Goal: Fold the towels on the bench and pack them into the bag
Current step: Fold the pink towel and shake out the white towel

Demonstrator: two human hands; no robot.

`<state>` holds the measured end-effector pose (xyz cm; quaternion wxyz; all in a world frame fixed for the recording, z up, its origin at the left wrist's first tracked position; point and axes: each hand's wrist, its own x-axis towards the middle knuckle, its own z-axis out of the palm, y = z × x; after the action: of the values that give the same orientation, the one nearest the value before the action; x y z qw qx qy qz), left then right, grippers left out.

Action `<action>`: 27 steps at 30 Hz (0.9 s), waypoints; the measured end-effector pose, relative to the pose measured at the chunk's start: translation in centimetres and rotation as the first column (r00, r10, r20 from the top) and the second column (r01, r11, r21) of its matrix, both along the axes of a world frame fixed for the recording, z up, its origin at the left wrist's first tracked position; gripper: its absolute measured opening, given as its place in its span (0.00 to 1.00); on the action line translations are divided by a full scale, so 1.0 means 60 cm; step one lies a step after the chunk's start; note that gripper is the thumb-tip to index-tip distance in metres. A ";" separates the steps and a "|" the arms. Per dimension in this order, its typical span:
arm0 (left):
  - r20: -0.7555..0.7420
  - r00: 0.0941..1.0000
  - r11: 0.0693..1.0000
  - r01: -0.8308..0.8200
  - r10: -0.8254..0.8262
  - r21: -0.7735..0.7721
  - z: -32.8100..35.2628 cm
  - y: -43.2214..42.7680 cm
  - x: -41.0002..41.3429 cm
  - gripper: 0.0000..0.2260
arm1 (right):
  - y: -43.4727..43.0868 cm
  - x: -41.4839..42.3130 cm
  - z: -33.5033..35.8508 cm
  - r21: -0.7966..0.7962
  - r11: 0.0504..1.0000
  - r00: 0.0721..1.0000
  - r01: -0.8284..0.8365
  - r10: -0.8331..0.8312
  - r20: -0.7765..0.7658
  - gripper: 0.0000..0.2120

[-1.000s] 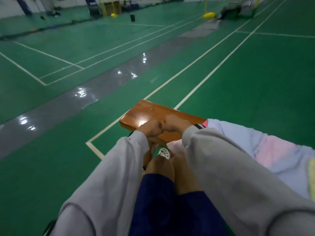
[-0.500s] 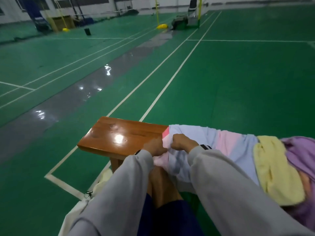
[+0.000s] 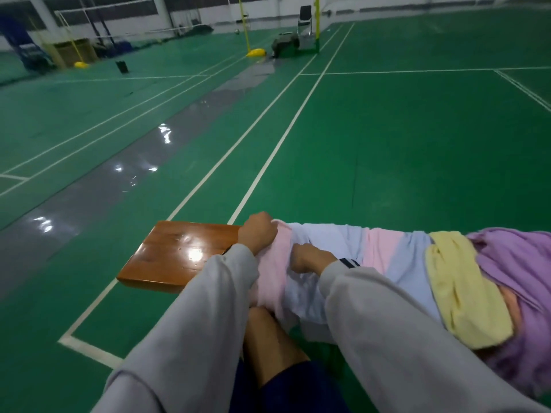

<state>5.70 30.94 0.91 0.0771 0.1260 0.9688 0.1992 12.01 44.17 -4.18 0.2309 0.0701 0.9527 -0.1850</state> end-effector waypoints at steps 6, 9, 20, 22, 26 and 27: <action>-0.027 0.998 0.984 -0.048 0.054 0.171 0.122 0.010 -0.020 0.10 | 0.026 0.008 0.046 -0.008 0.996 0.989 0.093 -0.092 0.120 0.20; -0.036 0.994 0.960 -0.087 0.100 0.266 0.183 0.009 -0.026 0.10 | 0.035 0.004 0.072 -0.070 0.977 0.966 0.202 -0.187 0.181 0.22; 0.184 0.968 0.466 -0.244 0.171 0.850 0.314 0.045 -0.025 0.07 | 0.033 -0.002 0.129 -0.112 0.969 0.975 0.222 -0.219 0.038 0.18; 0.218 0.968 0.372 -0.251 0.127 0.894 0.327 0.049 -0.029 0.11 | 0.026 -0.021 0.158 -0.298 0.911 0.932 0.284 -0.335 -0.135 0.17; 0.241 0.971 0.209 -0.235 0.000 0.949 0.365 0.063 -0.034 0.13 | 0.048 -0.123 0.130 -0.781 0.422 0.812 0.461 -0.555 0.180 0.40; 0.239 0.971 0.172 -0.232 -0.025 0.957 0.377 0.066 -0.037 0.15 | 0.046 -0.126 0.134 -0.820 0.329 0.820 0.468 -0.508 0.263 0.38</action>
<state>3.50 34.91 23.55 0.0615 0.0589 0.6088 0.7887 4.43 46.96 3.86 0.1482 0.2240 0.6685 -0.6936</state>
